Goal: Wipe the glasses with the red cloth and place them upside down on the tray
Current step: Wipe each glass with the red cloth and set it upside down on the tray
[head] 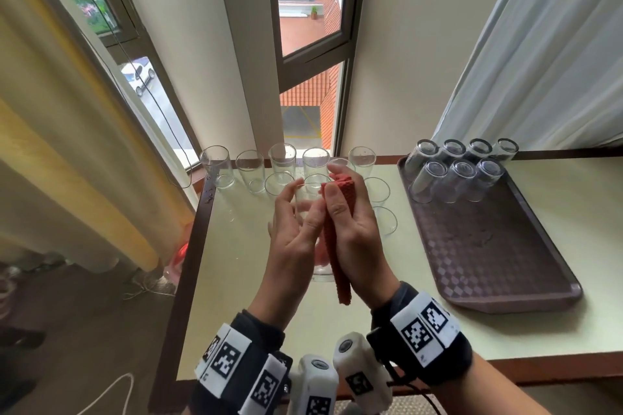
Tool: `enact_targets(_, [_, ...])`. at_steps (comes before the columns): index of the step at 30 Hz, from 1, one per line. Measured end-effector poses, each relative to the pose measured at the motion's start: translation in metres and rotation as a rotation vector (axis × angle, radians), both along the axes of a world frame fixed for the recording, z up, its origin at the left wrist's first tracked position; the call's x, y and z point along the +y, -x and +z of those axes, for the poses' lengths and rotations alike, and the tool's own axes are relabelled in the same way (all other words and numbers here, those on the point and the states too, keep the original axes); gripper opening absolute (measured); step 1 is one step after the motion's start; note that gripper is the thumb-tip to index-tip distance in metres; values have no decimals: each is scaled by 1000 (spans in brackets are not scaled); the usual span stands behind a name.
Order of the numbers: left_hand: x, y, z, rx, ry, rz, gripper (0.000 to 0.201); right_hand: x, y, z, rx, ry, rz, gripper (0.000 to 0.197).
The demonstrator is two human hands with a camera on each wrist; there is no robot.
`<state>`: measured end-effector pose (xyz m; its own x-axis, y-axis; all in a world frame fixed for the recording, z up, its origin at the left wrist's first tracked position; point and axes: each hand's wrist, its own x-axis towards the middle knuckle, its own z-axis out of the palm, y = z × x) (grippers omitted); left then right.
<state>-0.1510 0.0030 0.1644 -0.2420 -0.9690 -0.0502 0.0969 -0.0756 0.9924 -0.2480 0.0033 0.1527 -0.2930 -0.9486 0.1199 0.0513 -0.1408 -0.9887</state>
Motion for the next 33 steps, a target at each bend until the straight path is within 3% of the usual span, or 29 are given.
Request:
enact_targets(6, [-9, -9, -5, 26, -41, 54, 46, 14, -11, -6, 203, 67, -38, 56])
enact_targets(9, [-4, -10, -1, -5, -4, 29, 39, 10, -12, -4, 165, 60, -40, 58])
enact_targets(14, [-1, -8, 7, 6, 53, -25, 62, 3, -7, 13, -6, 59, -33, 48])
enact_targets(21, [-7, -16, 4, 22, -24, 27, 58, 10, -17, 0, 192, 88, -39, 53])
enact_targets(25, [-2, -14, 6, 5, -3, -6, 54, 5, -13, 1, 166, 33, -12, 65])
enact_targets(30, [-3, -8, 0, -118, 69, 62, 48, -2, -8, 7, 82, 43, -41, 51])
enact_targets(33, [-7, -10, 2, -59, 41, 50, 50, 2, -11, -4, 134, 51, -41, 52])
